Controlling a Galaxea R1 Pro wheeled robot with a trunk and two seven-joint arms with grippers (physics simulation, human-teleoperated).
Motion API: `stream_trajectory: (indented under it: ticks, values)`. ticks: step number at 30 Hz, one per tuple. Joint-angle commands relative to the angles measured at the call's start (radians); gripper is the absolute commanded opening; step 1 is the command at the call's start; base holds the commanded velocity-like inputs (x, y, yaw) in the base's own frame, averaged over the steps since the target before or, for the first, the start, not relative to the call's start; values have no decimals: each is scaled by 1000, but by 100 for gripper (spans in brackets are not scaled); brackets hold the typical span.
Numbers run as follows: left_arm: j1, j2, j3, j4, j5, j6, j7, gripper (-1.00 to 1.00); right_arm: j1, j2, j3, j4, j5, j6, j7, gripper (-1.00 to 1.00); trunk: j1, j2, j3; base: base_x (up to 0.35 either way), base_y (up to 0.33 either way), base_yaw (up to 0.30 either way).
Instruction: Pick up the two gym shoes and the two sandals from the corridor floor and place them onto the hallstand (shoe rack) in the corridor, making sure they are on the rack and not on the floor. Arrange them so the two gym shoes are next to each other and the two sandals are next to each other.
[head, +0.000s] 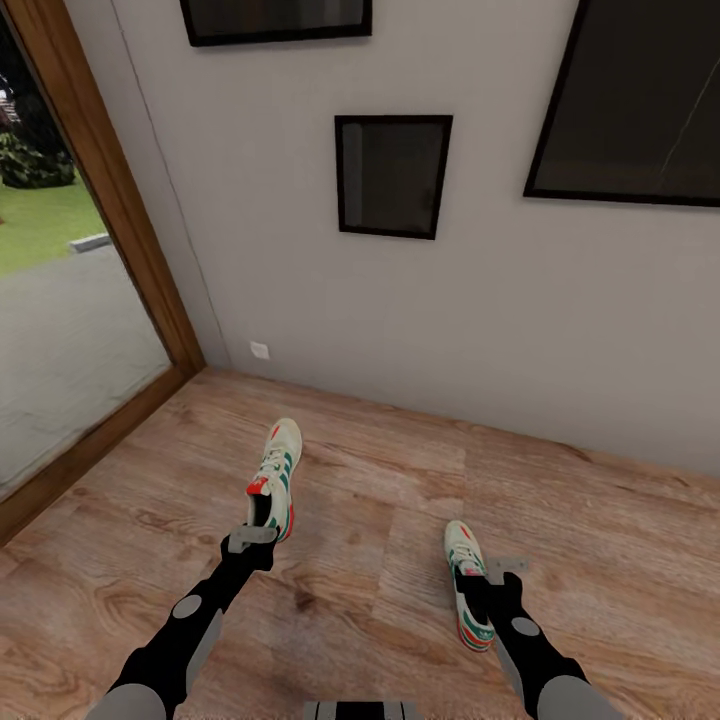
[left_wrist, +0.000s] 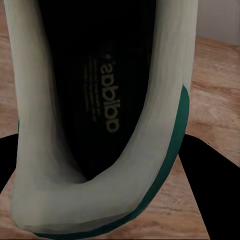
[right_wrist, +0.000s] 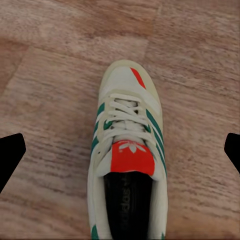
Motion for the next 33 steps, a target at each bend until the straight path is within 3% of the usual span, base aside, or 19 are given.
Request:
stream_trajectory:
  ticks: [1,33]
  values:
    - [-1,-1,9,0,-3,-3,-10,-100,-1,0,-9,-1,5,-3,6,100,0,-1,-6,0,0,0]
    - [-1,-2,9,0,-3,-8,-12,-100,-1,-5,-14,-2,2,-3,6,100,15,-8,-180,0,0,0]
